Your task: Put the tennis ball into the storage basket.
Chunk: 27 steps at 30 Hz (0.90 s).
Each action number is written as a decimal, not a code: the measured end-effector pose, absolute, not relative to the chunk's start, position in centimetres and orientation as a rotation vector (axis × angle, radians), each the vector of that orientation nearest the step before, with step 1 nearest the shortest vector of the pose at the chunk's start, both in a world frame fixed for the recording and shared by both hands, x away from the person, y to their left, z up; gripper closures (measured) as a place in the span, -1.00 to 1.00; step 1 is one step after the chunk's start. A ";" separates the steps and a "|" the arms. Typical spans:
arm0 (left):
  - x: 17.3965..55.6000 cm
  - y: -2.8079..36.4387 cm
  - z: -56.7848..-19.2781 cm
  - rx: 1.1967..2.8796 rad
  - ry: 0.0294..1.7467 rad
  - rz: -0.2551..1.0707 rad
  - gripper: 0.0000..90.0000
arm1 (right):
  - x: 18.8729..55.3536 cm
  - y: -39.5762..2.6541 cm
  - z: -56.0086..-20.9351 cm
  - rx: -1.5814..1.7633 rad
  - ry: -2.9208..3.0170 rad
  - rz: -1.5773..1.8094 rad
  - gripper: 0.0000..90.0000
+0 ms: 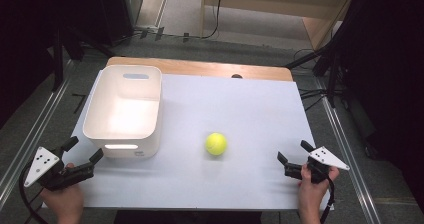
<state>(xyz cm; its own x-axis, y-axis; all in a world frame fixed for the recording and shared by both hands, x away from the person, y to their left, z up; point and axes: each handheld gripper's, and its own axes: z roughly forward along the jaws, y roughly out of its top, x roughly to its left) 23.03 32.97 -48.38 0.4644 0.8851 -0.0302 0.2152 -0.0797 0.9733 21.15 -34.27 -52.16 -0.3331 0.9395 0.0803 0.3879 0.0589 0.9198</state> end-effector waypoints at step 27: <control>23.0 32.7 -48.4 1.616 0.973 0.746 -0.81 | 21.8 -33.1 -50.1 1.286 1.859 1.274 -1.00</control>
<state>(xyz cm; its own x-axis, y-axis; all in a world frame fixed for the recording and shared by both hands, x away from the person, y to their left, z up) 23.01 32.68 -48.43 0.4735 0.8807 -0.0082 0.2212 -0.1099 0.9690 21.80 -33.12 -50.14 -0.3989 0.9136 0.0788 0.4030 0.0974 0.9100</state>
